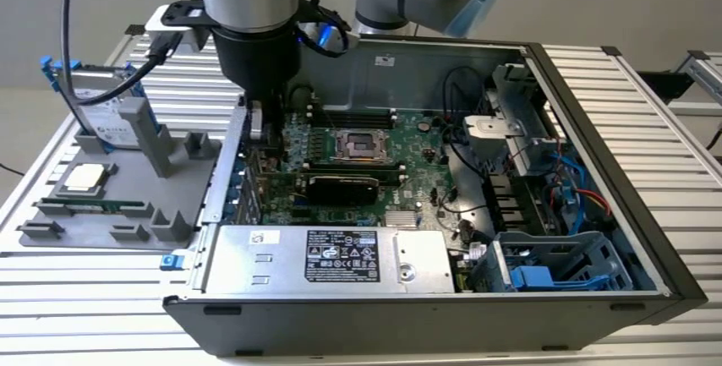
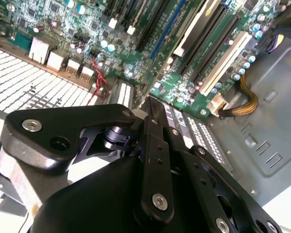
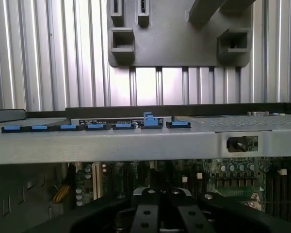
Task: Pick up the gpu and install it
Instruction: 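Insert the gpu into the slot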
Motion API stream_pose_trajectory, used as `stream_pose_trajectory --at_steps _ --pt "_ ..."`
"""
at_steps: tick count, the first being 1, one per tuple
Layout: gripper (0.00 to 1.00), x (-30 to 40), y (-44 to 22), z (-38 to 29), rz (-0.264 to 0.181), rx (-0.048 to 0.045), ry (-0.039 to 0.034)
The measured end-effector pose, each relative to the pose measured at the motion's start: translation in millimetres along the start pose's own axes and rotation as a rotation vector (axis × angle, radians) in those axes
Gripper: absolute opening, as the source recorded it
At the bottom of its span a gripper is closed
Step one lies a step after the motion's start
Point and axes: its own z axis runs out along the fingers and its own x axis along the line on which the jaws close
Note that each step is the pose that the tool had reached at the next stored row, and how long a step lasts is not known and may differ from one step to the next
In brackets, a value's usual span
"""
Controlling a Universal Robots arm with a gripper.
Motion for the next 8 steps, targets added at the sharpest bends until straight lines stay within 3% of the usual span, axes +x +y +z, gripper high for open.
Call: stream_pose_trajectory --at_steps 8 --pt "0.0 -0.7 -14.4 -0.1 0.0 0.0 0.0"
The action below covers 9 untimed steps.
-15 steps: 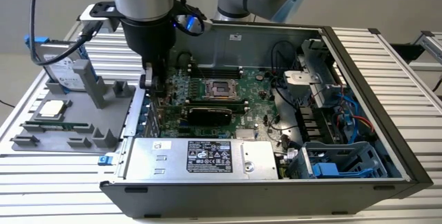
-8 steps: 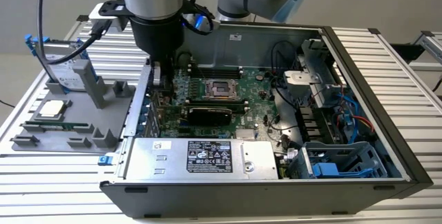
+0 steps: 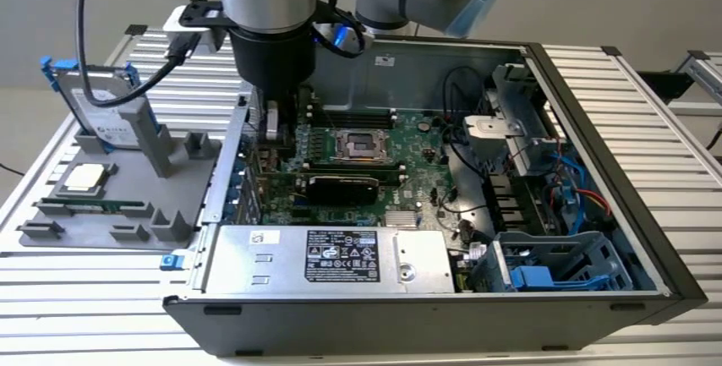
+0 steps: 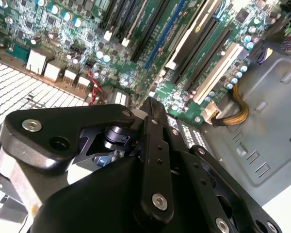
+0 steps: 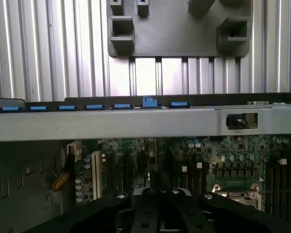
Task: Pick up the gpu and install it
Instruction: 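Insert the gpu into the slot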
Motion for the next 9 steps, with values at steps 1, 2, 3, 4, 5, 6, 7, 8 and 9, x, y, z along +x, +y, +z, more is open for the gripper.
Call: stream_pose_trajectory --at_steps 1,2,3,4,5,6,7,8,9 --pt "0.0 -0.1 -2.2 0.0 0.0 0.0 0.0" --pt "0.0 -0.2 -4.4 0.0 0.0 0.0 0.0" --pt "0.0 -0.4 -6.7 0.0 0.0 0.0 0.0" --pt "0.0 -0.4 -8.7 0.0 0.0 0.0 0.0" --pt "0.0 -0.5 -11.1 0.1 0.0 0.0001 -0.0001" --pt "0.0 -0.6 -13.3 0.0 0.0 0.0 0.0001" --pt "0.0 -0.7 -15.7 0.1 0.0 0.0 0.0" --pt "0.0 -0.8 -17.6 0.0 0.0 0.0 0.0001" --pt "0.0 -0.9 -19.6 0.0 0.0 -0.0001 0.0001"
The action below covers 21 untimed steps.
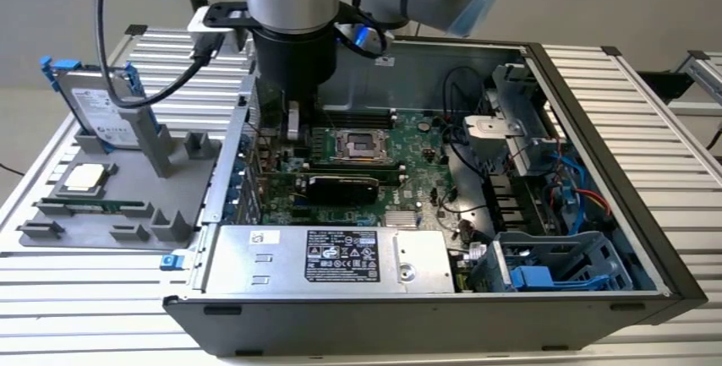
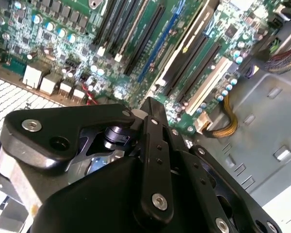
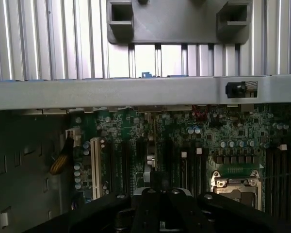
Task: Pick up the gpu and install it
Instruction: 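Insert the gpu into the slot, then press down on the gpu until it lock into place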
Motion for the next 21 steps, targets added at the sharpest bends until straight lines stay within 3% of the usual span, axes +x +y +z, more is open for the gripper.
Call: stream_pose_trajectory --at_steps 21 --pt "0.0 -1.8 -38.0 -2.6 0.0 -0.0027 0.0"
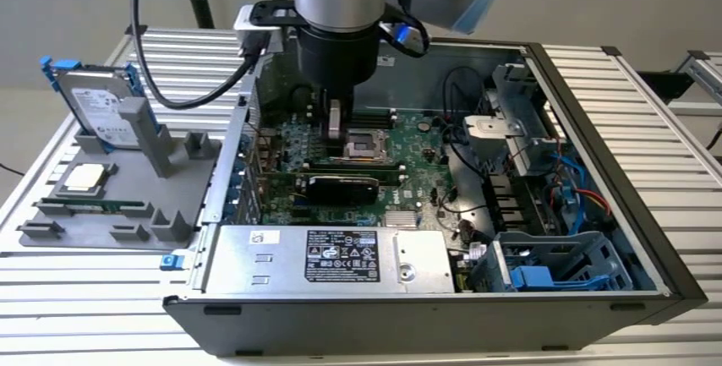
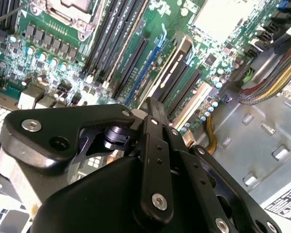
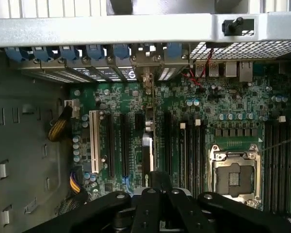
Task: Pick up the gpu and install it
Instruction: 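Press down on the gpu until it lock into place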
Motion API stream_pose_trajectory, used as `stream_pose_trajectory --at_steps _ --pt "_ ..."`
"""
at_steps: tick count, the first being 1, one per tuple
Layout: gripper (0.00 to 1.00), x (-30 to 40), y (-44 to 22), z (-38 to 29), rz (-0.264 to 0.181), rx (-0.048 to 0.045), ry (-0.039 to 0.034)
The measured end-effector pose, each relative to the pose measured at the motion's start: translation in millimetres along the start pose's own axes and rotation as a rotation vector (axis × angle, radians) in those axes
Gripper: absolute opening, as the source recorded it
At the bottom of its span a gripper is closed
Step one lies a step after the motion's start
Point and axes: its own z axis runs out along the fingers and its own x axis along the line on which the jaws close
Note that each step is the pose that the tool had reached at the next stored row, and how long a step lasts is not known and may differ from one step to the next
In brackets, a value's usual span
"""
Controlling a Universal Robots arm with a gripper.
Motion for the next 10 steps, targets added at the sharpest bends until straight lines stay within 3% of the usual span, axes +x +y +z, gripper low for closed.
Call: stream_pose_trajectory --at_steps 3,10 --pt "0.0 -0.1 -3.7 -0.7 0.0 -0.0019 0.0002" --pt "0.0 -0.2 -3.9 -0.7 0.0 -0.009 0.0005"
